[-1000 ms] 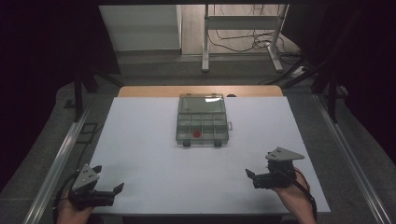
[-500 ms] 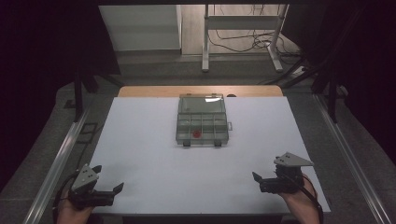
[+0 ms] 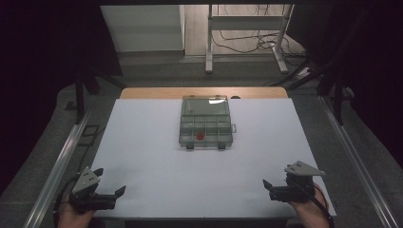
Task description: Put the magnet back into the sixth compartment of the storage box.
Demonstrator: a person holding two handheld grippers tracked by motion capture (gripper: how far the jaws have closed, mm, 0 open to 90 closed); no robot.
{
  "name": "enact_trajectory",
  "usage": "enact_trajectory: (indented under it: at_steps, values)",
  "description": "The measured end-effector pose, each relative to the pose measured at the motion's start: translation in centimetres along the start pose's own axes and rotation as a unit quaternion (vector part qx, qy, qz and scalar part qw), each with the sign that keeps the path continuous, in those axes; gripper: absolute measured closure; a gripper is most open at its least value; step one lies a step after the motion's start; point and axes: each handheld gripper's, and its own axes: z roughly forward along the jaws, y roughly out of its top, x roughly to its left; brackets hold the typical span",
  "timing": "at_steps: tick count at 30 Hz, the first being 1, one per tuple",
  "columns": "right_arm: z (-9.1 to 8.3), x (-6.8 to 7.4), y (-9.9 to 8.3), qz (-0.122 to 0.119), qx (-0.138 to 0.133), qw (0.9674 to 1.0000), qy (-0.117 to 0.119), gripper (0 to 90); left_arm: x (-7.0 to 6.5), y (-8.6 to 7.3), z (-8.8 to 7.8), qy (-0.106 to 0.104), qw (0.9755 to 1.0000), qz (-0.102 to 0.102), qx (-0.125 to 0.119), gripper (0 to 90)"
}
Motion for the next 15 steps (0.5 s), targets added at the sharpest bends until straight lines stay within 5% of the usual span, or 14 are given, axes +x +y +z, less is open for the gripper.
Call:
enact_trajectory:
  at_steps: [15]
  values:
    - [0.5,-0.4,-1.9,0.011,0.02,0.9997,-0.007,0.0,0.0,0.1,0.1,-0.002,1.0,-0.001,-0.001,0.0]
